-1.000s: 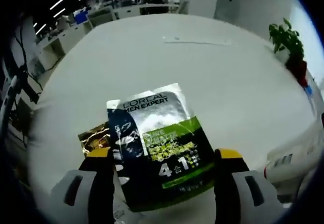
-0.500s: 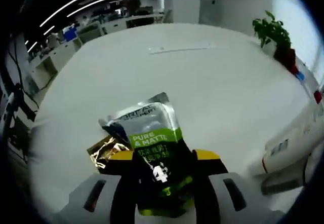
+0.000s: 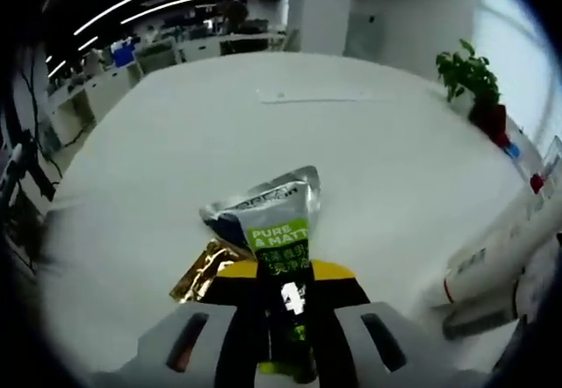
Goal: Arrange the skincare products in the storage area until every visible bottle or jar stands upright without overlapping.
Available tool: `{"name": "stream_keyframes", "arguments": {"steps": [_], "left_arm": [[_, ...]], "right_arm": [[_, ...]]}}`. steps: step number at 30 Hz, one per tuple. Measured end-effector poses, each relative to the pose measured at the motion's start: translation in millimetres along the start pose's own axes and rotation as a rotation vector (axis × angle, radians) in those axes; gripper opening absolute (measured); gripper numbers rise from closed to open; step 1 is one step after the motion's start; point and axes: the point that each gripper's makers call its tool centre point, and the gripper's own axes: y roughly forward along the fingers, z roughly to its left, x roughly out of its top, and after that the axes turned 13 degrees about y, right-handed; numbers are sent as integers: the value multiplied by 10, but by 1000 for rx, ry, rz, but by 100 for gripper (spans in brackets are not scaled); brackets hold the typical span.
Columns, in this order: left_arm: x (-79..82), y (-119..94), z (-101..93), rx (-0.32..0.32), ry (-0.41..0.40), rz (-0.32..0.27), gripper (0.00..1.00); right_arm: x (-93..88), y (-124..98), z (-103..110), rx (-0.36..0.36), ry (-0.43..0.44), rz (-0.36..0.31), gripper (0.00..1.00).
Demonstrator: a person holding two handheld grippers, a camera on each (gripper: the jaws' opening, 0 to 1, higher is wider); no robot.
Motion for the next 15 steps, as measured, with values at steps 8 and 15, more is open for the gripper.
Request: {"name": "stream_keyframes", "arguments": {"steps": [8,15], "left_arm": [[89,-216,-51,-46,24,-70,10],[303,-580,-119,-95,36,-162,10]], "right_arm": [[25,1,45,6,-32,-4,96],[155,-35,114,17,-56,-53,92]]}}
